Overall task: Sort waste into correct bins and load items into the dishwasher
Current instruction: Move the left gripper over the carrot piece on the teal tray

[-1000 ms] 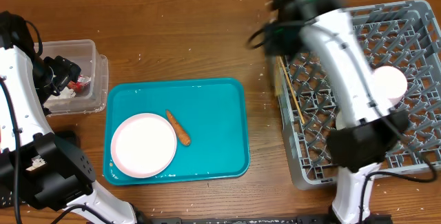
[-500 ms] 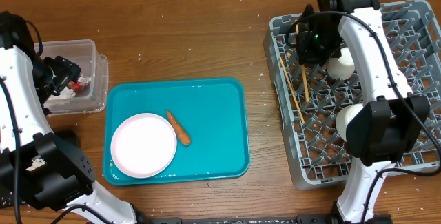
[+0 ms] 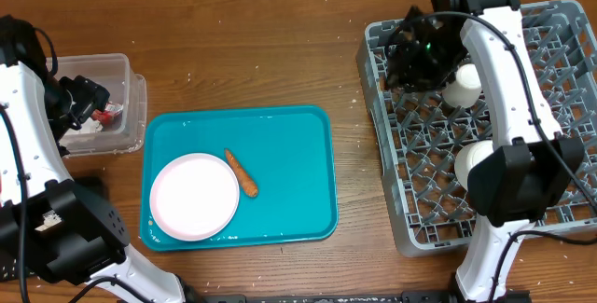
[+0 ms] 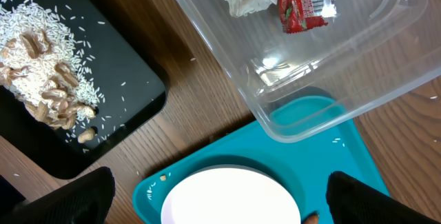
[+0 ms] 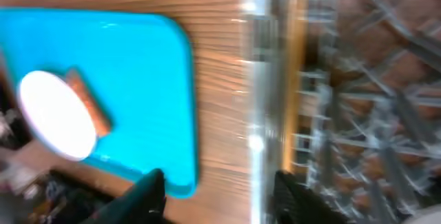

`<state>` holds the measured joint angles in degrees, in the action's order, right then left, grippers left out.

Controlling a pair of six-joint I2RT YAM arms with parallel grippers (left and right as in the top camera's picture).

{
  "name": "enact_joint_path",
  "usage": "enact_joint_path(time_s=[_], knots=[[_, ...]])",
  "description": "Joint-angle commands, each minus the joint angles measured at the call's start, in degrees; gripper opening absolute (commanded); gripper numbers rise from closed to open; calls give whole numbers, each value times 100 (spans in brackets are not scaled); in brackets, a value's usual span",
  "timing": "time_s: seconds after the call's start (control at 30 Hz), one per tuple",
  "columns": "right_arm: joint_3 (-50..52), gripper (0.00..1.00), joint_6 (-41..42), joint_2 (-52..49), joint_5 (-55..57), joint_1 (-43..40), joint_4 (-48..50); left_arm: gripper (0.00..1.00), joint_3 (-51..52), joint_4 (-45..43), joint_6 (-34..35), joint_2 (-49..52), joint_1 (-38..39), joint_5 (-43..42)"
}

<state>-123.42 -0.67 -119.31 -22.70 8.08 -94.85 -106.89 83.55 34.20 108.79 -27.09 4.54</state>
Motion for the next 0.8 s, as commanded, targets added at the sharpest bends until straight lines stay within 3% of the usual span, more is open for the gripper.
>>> enact_joint_path(time_s=[0.0,0.07,0.17,0.33,0.43,0.53,0.6,0.7,0.77], knots=[[-227,88,476,520,-935,638,212,100,-111,-2,55,20,11,-9],[-179,100,654,494,-857,1121,448,100,-111,-2,57,20,11,-9],[11,100,802,374,-516,2039,861,100,-111,-2,55,20,11,-9],[232,100,1720,-55,1220,3477,1447,99,-111,-2,55,20,11,-7],[232,100,2284,-212,1574,3869,1567,100,-111,-2,55,20,11,-9],[35,100,2625,-157,1777,3770,1386,100,-111,616,52,20,13,-1469],[-179,100,2625,-70,1888,3532,1119,100,-111,890,192,20,13,-1746],[-798,100,2625,155,2164,2852,463,100,-111,1189,-398,20,17,-2232],[-1211,100,2623,251,2184,2317,96,100,-111,1314,-1364,20,127,-3062]])
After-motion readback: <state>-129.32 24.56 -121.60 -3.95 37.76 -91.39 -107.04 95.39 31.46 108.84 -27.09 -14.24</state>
